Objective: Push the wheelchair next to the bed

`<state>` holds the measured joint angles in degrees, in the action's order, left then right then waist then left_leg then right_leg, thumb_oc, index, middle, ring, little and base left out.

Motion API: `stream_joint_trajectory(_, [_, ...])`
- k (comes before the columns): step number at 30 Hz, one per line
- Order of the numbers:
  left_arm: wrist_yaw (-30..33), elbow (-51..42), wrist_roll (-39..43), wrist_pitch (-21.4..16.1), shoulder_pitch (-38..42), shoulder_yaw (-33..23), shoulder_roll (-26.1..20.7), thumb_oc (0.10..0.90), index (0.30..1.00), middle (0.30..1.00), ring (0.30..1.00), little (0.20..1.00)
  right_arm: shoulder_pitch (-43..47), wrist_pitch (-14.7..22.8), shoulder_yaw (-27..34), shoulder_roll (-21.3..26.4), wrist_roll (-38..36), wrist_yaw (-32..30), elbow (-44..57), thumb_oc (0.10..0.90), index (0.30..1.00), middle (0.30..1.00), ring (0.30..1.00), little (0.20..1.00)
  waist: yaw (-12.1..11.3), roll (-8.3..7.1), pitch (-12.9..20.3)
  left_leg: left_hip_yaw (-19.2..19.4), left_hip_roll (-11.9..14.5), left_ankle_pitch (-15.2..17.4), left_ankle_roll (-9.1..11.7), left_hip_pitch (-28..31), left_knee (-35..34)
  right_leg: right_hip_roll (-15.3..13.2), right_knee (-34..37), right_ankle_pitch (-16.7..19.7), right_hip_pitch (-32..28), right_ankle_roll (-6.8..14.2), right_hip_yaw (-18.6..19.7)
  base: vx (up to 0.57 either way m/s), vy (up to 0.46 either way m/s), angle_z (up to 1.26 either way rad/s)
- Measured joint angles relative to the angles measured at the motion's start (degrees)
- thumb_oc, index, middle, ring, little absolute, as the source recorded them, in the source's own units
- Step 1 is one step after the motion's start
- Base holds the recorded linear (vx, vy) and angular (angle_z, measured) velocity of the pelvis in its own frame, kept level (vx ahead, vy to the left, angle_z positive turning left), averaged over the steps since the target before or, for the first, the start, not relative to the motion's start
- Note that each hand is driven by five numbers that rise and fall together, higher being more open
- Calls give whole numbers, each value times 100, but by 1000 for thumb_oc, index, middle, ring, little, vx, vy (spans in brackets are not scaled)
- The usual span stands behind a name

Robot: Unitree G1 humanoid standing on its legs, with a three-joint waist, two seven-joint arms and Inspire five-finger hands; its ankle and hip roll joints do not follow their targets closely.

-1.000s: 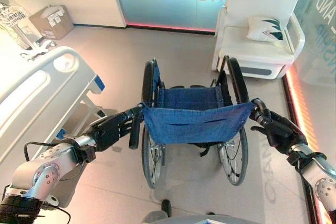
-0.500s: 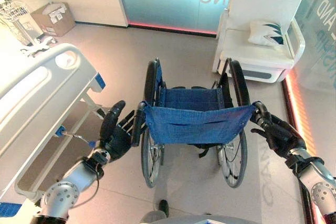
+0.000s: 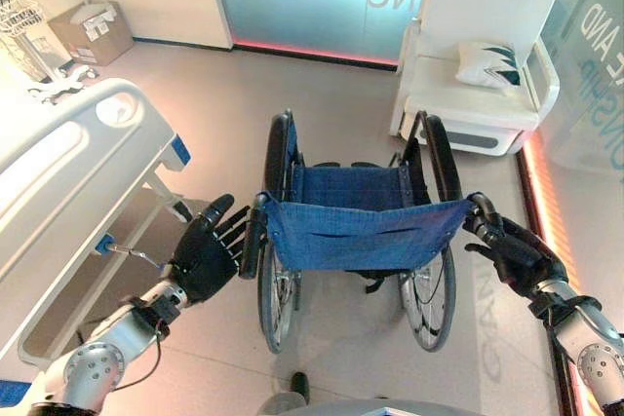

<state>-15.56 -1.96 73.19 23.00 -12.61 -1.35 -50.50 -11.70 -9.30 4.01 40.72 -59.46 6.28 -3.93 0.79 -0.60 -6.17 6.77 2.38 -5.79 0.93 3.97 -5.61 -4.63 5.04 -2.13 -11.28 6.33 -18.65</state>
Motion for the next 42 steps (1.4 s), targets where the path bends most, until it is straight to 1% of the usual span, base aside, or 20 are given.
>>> stream_joint_trajectory(4, [-284,-48,-648,205,238,62,-364,800,900,900,900,900,-62,18,-51,191,-123,-1,1,400,300,300,300,300,3,42,-7,-9,-4,2,3,-4,-1,-7,0,-1,-35,3,-31,4,0,3])
stream_joint_trajectory(8, [-380,-314,-1129,451,486,269,-1033,800,900,900,900,900,-117,99,-155,412,-203,-12,5,400,300,300,300,300,10,89,18,-7,-17,3,3,-6,-1,-20,0,3,-39,11,-33,0,0,0])
stream_joint_trajectory(9, [-411,-352,-1240,523,569,291,-1116,800,900,900,900,900,-120,100,-158,446,-225,-13,4,400,300,300,300,300,14,108,26,-6,-25,2,2,-7,-1,-26,0,6,-39,17,-33,0,0,0])
stream_joint_trajectory(13, [-459,-374,-1440,745,783,370,-1199,800,900,900,900,900,-120,100,-213,581,-320,-72,4,400,300,300,300,300,14,161,56,-6,-37,2,2,-6,-1,-40,0,14,-38,28,-32,0,0,0])
stream_joint_trajectory(16, [-470,-375,-1455,802,881,476,-1353,800,900,900,900,900,-120,101,-241,607,-376,-77,3,400,300,300,300,300,16,173,69,-4,-36,2,2,-4,-1,-40,0,14,-38,28,-32,0,0,0])
stream_joint_trajectory(21, [-564,-390,-1767,938,1180,715,-1585,800,900,900,900,900,-97,120,-323,694,-423,-129,3,400,300,300,300,300,19,204,100,0,-38,2,2,1,0,-40,0,15,-39,30,-29,0,0,0])
stream_joint_trajectory(26, [-756,-525,-2686,1052,1348,837,-1636,800,900,900,900,900,15,179,-525,824,-490,-229,3,400,300,300,300,300,61,253,137,7,-37,1,1,39,0,-23,0,17,-41,32,-18,0,0,0])
stream_joint_trajectory(29, [-979,-526,-3275,1166,1422,1038,-1630,800,900,900,900,900,112,185,-664,911,-617,-266,2,400,300,300,300,300,113,267,143,30,-30,1,1,50,0,-12,0,17,-41,31,12,0,-21,-3])
stream_joint_trajectory(32, [-1323,-532,-3781,1180,1497,1024,-1643,800,900,900,900,900,137,193,-717,932,-629,-268,0,400,300,300,300,300,118,271,148,66,-26,2,0,74,0,-11,1,17,-42,31,55,5,-29,-7])
stream_joint_trajectory(36, [-1570,-532,-4051,1198,1653,1129,-1744,800,900,900,900,900,147,201,-761,941,-629,-268,0,400,300,300,300,300,135,276,153,108,-18,2,0,96,1,-10,1,18,-46,30,84,6,-22,-4])
stream_joint_trajectory(38, [-1694,-532,-4242,1237,1813,1288,-1801,800,900,900,900,900,153,217,-829,953,-629,-268,0,400,300,300,300,300,139,290,163,130,-15,3,0,111,1,-9,1,20,-50,31,105,-1,-15,-4])
stream_joint_trajectory(42, [-1749,-531,-4466,1316,1988,1505,-1819,800,900,900,900,900,208,221,-902,1003,-630,-296,-9,400,300,300,300,300,145,341,202,144,-9,3,0,125,0,-7,1,21,-53,33,122,0,-4,-1])
